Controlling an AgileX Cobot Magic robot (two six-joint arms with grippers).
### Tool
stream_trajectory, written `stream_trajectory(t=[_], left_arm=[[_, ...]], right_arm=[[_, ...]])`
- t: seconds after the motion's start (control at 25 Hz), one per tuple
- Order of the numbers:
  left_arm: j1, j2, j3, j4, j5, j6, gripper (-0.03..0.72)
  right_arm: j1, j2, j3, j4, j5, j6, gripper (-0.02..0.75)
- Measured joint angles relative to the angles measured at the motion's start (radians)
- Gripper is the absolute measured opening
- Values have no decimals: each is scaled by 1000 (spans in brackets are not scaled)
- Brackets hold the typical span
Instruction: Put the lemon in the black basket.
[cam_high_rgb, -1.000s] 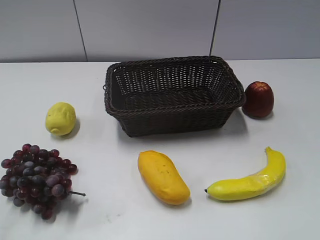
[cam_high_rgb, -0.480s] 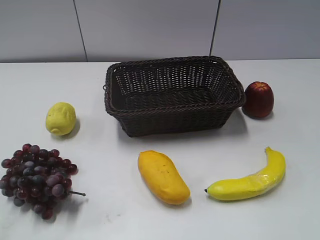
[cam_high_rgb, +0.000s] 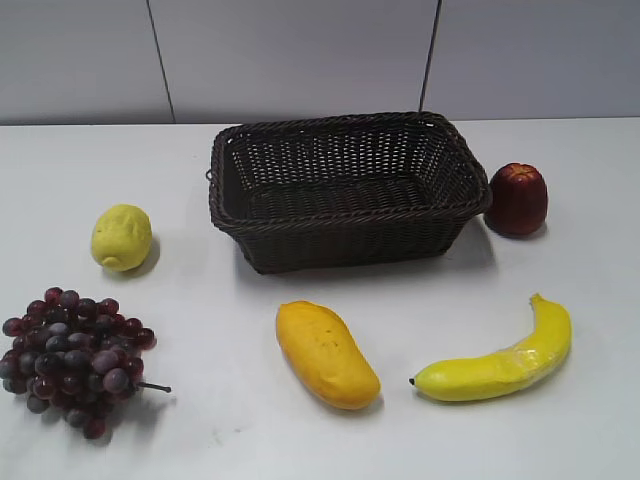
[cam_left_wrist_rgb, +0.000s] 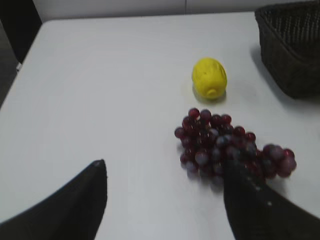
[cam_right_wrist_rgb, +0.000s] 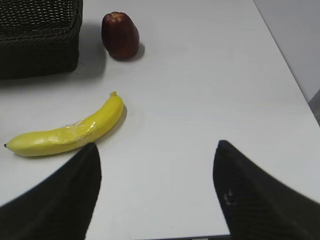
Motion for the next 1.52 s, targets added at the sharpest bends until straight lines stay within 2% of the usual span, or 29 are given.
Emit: stream_trajectory(t=[0.2, 0.32, 0.44, 0.56, 0.72, 0.84, 1.2, 1.52], left_arm=[[0, 154, -10, -47, -202, 0, 641], [0, 331, -19, -91, -293, 0, 657], [0, 536, -63, -181, -344, 0, 659], [0, 769, -141, -262, -355, 4, 659], [0, 1070, -267, -365, -361, 123, 659], [-2, 1278, -364, -420, -360, 171, 659], [-72, 1714, -585, -445, -358, 217, 659], [-74, 1919, -700, -445, -368, 219, 659]], right_arm=[[0, 0, 0, 0, -1, 0, 571], [0, 0, 0, 0, -1, 0, 571], [0, 0, 0, 0, -1, 0, 571], [0, 0, 0, 0, -1, 0, 571], [0, 0, 0, 0, -1, 0, 571], [0, 0, 0, 0, -1, 0, 571], [0, 0, 0, 5, -1, 0, 571], [0, 0, 0, 0, 0, 0, 571]])
